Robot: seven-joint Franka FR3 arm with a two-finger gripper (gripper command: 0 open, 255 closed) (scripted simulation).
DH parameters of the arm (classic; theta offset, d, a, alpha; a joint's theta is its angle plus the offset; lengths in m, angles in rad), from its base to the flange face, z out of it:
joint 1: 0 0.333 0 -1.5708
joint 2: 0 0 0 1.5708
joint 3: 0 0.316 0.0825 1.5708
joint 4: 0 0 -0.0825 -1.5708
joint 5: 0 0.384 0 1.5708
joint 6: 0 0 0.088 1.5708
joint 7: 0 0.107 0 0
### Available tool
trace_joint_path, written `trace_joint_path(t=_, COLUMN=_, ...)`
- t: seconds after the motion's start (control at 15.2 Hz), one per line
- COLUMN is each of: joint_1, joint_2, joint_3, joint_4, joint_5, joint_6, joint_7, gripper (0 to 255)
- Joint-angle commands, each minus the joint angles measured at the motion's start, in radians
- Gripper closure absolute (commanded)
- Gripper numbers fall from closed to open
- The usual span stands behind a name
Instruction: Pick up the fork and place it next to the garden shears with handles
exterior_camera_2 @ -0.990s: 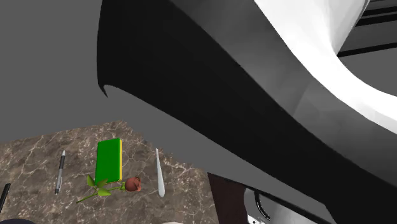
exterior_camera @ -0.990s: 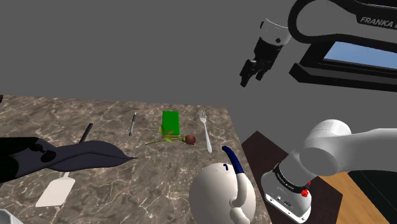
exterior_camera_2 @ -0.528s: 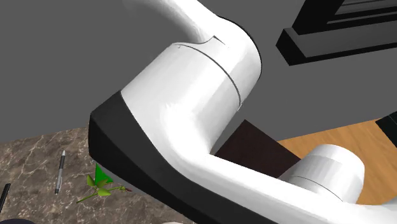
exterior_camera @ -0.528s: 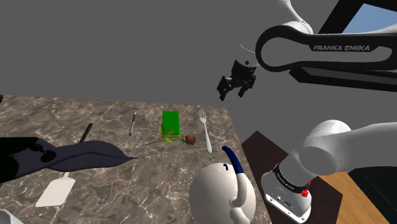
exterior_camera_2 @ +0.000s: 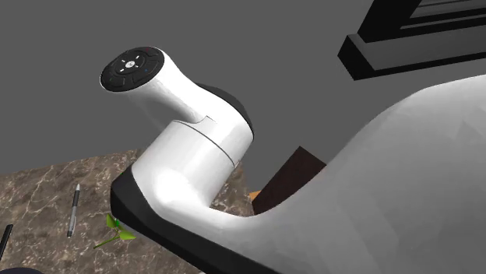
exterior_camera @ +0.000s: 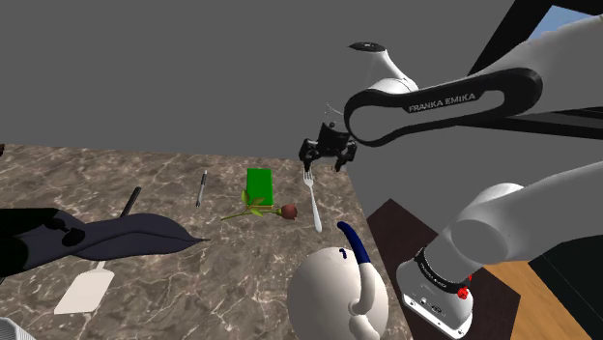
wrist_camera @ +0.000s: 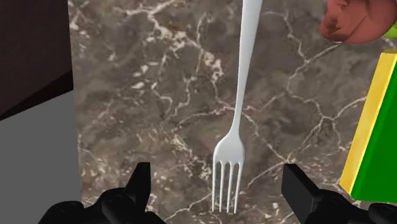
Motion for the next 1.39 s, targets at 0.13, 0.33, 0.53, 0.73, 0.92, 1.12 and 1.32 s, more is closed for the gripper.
trace_joint_path(t=0.13, joint_1=-0.036, joint_2=0.121, joint_3=0.054, joint_4=0.018, joint_5=-0.014, joint_6=0.109, joint_7=0.115, gripper=0)
trace_joint_path(t=0.33, joint_1=-0.043, joint_2=0.156, joint_3=0.064, joint_4=0.002, joint_5=-0.025, joint_6=0.158, joint_7=0.125, gripper=0)
trace_joint_path(t=0.53, joint_1=-0.052, joint_2=0.193, joint_3=0.075, joint_4=-0.012, joint_5=-0.040, joint_6=0.208, joint_7=0.137, gripper=0)
trace_joint_path(t=0.73, joint_1=-0.054, joint_2=0.201, joint_3=0.076, joint_4=-0.015, joint_5=-0.044, joint_6=0.218, joint_7=0.140, gripper=0)
trace_joint_path(t=0.92, joint_1=-0.054, joint_2=0.201, joint_3=0.076, joint_4=-0.015, joint_5=-0.044, joint_6=0.218, joint_7=0.140, gripper=0)
trace_joint_path(t=1.12, joint_1=-0.054, joint_2=0.201, joint_3=0.076, joint_4=-0.014, joint_5=-0.044, joint_6=0.218, joint_7=0.140, gripper=255)
trace_joint_path(t=1.32, joint_1=-0.054, joint_2=0.201, joint_3=0.077, joint_4=-0.014, joint_5=-0.044, joint_6=0.217, joint_7=0.140, gripper=255)
